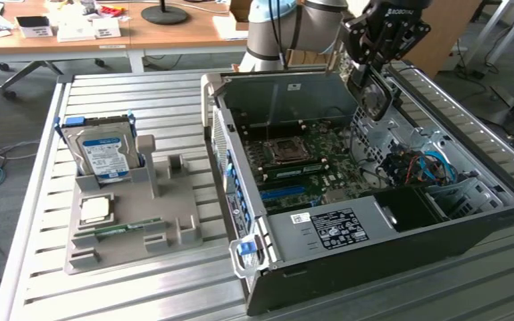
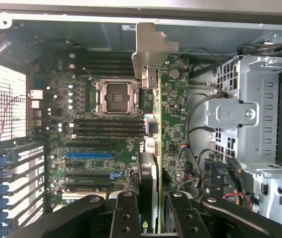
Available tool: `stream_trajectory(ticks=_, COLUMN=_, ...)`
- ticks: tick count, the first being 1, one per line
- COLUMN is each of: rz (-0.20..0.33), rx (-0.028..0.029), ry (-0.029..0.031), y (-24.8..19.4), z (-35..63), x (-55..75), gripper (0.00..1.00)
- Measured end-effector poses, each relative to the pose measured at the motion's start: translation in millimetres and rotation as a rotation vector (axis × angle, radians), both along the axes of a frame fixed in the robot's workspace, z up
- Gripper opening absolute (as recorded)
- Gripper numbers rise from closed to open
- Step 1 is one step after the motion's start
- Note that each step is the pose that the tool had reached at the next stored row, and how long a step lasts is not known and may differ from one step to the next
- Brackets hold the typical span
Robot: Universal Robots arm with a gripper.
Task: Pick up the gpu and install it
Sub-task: 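Pick up the gpu and move the gpu toward the slot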
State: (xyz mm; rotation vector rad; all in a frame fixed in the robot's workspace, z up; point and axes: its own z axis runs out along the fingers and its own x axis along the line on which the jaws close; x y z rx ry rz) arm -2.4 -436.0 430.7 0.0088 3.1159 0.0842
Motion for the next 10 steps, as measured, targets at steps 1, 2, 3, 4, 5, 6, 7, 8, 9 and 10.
stream_trajectory(ticks=1, rz=0.000, rx=0.0000, ry=0.0001, y=0.1, z=0.0, x=2.2, gripper=0.27)
stream_trajectory(ticks=2, rz=0.000, rx=0.0001, ry=0.0003, y=0.2, z=0.0, x=4.4, gripper=0.27)
stream_trajectory(ticks=3, rz=0.000, rx=0.0001, ry=0.0005, y=0.3, z=0.0, x=6.8, gripper=0.27)
stream_trajectory(ticks=4, rz=0.000, rx=0.0001, ry=0.0006, y=0.3, z=0.0, x=9.1, gripper=0.27)
stream_trajectory(ticks=5, rz=0.000, rx=0.0001, ry=0.0007, y=0.3, z=0.0, x=11.2, gripper=0.27)
stream_trajectory(ticks=6, rz=0.000, rx=0.0002, ry=0.0009, y=0.4, z=0.0, x=13.5, gripper=0.27)
stream_trajectory(ticks=7, rz=0.000, rx=0.0001, ry=0.0011, y=0.4, z=0.0, x=16.3, gripper=0.27)
stream_trajectory(ticks=8, rz=0.000, rx=0.0001, ry=0.0016, y=0.5, z=0.0, x=19.5, gripper=0.27)
stream_trajectory(ticks=9, rz=0.000, rx=0.0001, ry=0.0020, y=0.6, z=0.0, x=22.2, gripper=0.27)
stream_trajectory(ticks=10, rz=0.000, rx=0.0002, ry=0.0023, y=0.6, z=-0.1, x=24.3, gripper=0.27)
